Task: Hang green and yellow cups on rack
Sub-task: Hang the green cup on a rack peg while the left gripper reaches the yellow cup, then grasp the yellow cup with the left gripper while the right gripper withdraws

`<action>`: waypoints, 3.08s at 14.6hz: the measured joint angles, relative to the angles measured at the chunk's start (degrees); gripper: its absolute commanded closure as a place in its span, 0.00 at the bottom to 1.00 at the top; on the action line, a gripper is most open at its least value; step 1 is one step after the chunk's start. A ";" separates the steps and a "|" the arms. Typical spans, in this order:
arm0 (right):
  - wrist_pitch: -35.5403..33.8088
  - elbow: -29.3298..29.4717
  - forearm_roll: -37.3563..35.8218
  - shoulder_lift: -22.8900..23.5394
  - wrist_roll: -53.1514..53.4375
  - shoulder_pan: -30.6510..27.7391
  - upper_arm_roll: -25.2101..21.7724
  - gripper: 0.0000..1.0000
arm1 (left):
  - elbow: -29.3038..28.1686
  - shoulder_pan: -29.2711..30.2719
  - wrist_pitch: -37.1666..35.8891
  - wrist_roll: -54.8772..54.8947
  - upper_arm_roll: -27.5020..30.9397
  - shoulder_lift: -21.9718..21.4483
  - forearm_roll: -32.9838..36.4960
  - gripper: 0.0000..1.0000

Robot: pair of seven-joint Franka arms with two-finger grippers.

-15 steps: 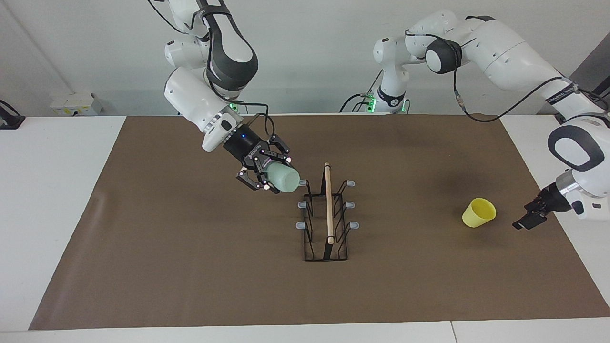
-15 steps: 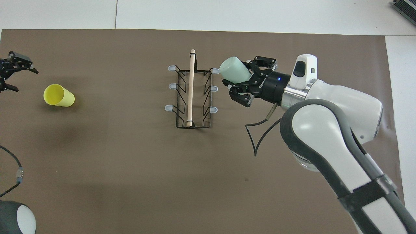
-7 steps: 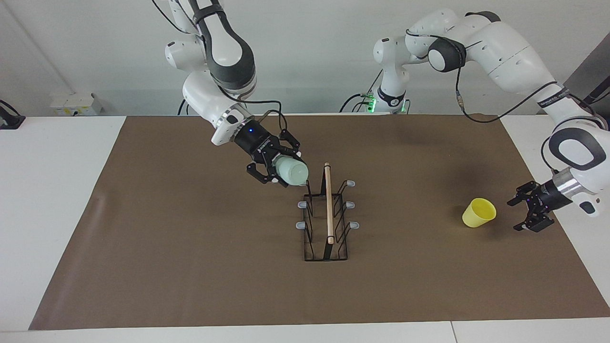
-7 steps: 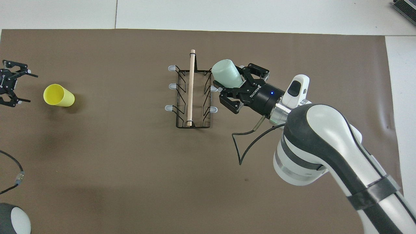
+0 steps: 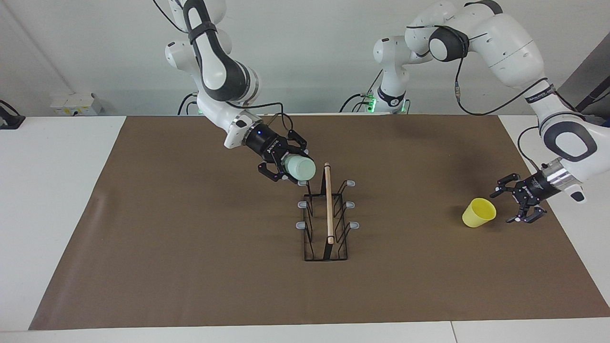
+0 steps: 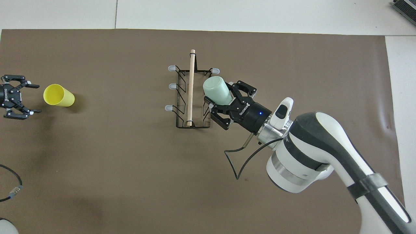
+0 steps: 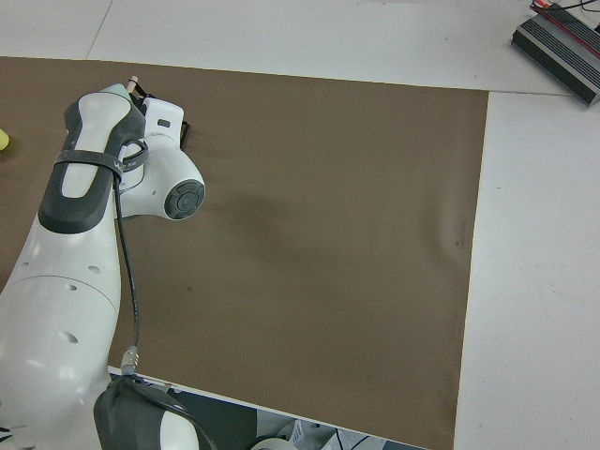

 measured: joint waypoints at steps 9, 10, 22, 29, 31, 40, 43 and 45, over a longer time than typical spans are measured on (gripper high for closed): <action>-17.94 -6.83 14.36 0.04 -12.99 -0.65 -0.20 1.00 | -14.91 -0.56 7.27 -2.89 0.23 -2.57 -18.05 0.00; -18.84 -7.49 14.36 0.16 -13.23 -0.87 -0.26 1.00 | -16.03 -0.58 7.27 -2.83 0.22 -3.27 -19.36 0.00; -29.88 -9.06 14.42 8.16 -24.06 -3.27 -0.59 1.00 | -24.04 -5.88 14.76 8.47 -0.11 -6.48 -33.69 0.00; -29.17 -9.08 14.42 9.75 -25.93 -3.40 -0.42 1.00 | -23.96 -7.78 17.22 9.23 -0.23 -6.56 -34.91 0.00; -27.51 -9.08 14.43 9.96 -25.94 -2.87 -0.35 0.01 | -23.72 -7.90 17.25 9.61 -0.42 -6.57 -34.92 0.00; -27.35 -8.65 14.43 9.59 -26.12 -2.73 -0.29 0.00 | -21.74 -11.92 20.61 14.44 -2.93 -9.52 -34.99 1.00; -23.26 -8.12 14.42 6.56 -26.12 -2.90 -0.42 0.00 | -21.41 -12.57 21.47 16.42 -2.99 -13.56 -29.15 1.00; -18.27 -7.81 13.80 2.63 -26.02 -3.28 -0.52 0.00 | -21.27 -13.11 21.47 15.32 -3.04 -18.29 -19.37 1.00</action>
